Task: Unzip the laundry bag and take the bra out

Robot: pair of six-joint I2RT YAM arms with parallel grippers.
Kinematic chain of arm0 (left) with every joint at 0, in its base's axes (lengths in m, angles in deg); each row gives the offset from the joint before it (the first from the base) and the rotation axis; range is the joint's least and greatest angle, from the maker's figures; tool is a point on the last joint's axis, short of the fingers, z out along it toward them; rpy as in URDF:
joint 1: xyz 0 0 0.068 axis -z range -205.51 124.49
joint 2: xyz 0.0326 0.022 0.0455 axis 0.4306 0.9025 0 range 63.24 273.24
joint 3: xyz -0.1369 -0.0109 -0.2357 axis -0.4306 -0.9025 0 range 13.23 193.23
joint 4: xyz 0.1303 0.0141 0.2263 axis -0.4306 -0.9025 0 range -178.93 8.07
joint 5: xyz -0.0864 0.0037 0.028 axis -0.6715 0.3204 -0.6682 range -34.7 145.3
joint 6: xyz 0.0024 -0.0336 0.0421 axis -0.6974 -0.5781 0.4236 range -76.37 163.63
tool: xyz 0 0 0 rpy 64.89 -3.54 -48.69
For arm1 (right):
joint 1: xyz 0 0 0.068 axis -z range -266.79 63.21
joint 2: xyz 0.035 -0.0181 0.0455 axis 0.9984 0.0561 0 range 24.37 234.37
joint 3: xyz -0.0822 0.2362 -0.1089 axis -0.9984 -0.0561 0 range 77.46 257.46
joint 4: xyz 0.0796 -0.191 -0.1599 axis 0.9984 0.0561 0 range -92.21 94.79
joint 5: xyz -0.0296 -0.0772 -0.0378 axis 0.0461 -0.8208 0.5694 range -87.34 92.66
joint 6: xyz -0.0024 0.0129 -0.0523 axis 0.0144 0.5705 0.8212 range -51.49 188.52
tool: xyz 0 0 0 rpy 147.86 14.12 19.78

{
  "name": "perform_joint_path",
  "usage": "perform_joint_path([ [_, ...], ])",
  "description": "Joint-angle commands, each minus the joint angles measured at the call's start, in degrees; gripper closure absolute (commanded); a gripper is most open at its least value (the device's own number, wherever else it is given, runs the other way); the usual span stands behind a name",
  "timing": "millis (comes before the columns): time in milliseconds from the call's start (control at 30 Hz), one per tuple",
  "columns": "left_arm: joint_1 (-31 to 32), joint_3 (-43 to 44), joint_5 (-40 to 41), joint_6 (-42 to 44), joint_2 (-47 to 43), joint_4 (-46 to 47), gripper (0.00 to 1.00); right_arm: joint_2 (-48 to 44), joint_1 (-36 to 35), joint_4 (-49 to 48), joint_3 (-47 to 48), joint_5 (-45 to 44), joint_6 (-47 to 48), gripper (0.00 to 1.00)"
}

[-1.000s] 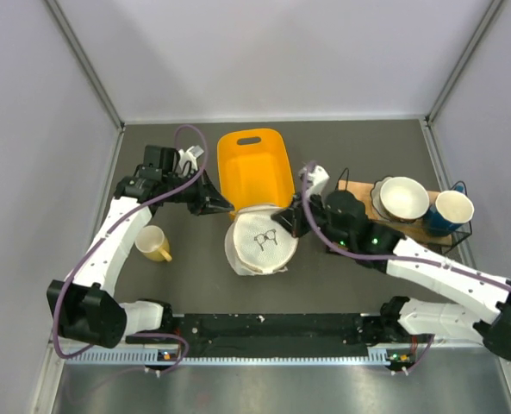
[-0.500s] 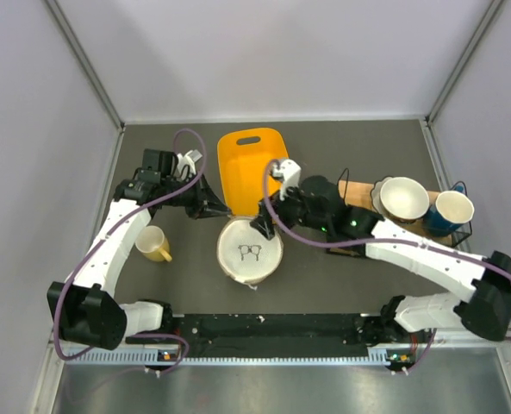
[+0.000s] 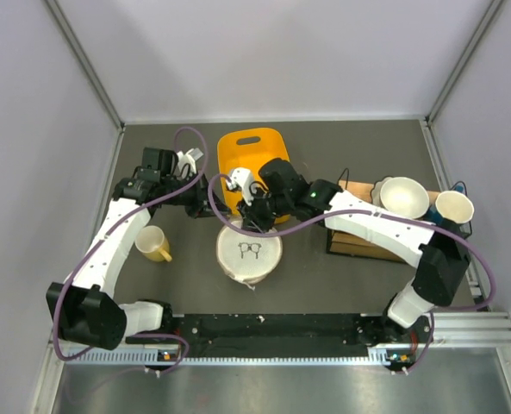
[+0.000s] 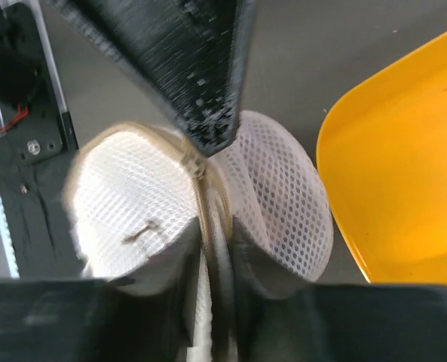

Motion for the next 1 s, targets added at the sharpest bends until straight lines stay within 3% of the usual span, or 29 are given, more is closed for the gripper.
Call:
perform_joint_path([
  [0,0.1,2.0,-0.6,1.3,-1.8,0.5,1.0,-1.6,-0.1,1.7,1.5,2.7,1.1,1.0],
  [167,-0.2,3.4,2.0,2.6,-1.8,-1.4,1.0,-6.5,3.0,-4.0,-4.2,-6.9,-6.6,1.0],
  [400,-1.9,4.8,3.4,2.2,-2.2,-2.4,1.0,-22.3,7.3,-23.5,-21.9,-15.0,-31.4,1.0],
  [600,-2.3,2.1,1.6,0.9,-2.7,-1.2,1.0,-29.4,7.4,-29.7,-31.5,-28.7,-49.7,1.0],
  [833,-2.3,-9.1,-0.5,2.6,-4.8,-0.3,1.0,-26.2,7.3,-30.6,-27.8,-28.8,-53.4,1.0],
  [967,-2.3,-10.2,2.3,3.3,-6.3,-0.5,1.0,-23.4,7.3,-30.2,-26.5,-25.1,-54.3,1.0],
])
